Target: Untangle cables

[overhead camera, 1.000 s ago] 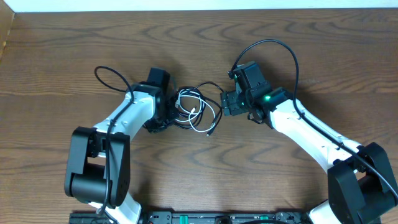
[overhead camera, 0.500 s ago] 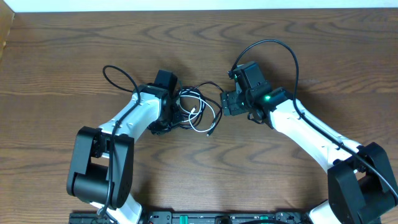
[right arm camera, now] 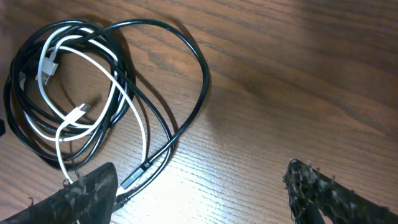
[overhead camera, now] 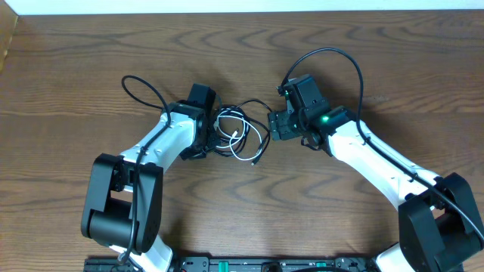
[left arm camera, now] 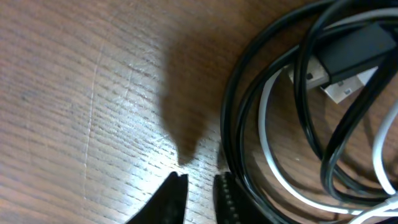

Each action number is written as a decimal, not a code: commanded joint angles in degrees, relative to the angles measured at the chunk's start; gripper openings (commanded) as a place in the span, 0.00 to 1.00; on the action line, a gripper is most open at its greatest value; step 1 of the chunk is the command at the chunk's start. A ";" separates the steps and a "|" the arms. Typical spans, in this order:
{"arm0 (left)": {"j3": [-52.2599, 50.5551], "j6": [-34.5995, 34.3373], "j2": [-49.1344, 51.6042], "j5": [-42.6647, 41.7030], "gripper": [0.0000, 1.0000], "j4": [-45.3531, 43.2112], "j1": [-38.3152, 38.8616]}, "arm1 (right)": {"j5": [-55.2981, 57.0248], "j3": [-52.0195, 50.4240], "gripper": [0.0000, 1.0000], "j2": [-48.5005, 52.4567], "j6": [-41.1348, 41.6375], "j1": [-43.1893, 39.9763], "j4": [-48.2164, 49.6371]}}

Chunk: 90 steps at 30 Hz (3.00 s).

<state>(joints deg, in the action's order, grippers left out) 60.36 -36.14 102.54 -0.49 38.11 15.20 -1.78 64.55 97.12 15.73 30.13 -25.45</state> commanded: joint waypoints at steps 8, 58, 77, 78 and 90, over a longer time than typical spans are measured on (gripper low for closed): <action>-2.03 -0.20 0.72 -0.98 0.19 -0.57 0.02 | -0.28 0.24 0.83 0.39 0.07 -0.04 0.13; 1.29 -9.18 -1.09 -6.43 0.43 -5.66 -3.65 | -0.26 0.24 0.91 0.39 0.07 -0.04 0.15; -0.59 -9.66 3.06 -7.39 0.49 -11.56 0.35 | -0.28 0.24 0.92 0.39 0.07 -0.02 0.17; -0.57 -9.66 3.76 -7.41 0.49 -11.61 0.61 | -0.26 0.24 0.92 0.39 0.04 -0.04 0.17; -0.57 -9.62 8.85 -8.09 0.08 -3.48 2.14 | 0.17 0.24 0.92 0.39 0.02 -0.04 0.15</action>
<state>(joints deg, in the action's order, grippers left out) 62.74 -45.65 107.09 -8.86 30.48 16.97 -1.74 64.55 97.12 15.73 30.13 -25.43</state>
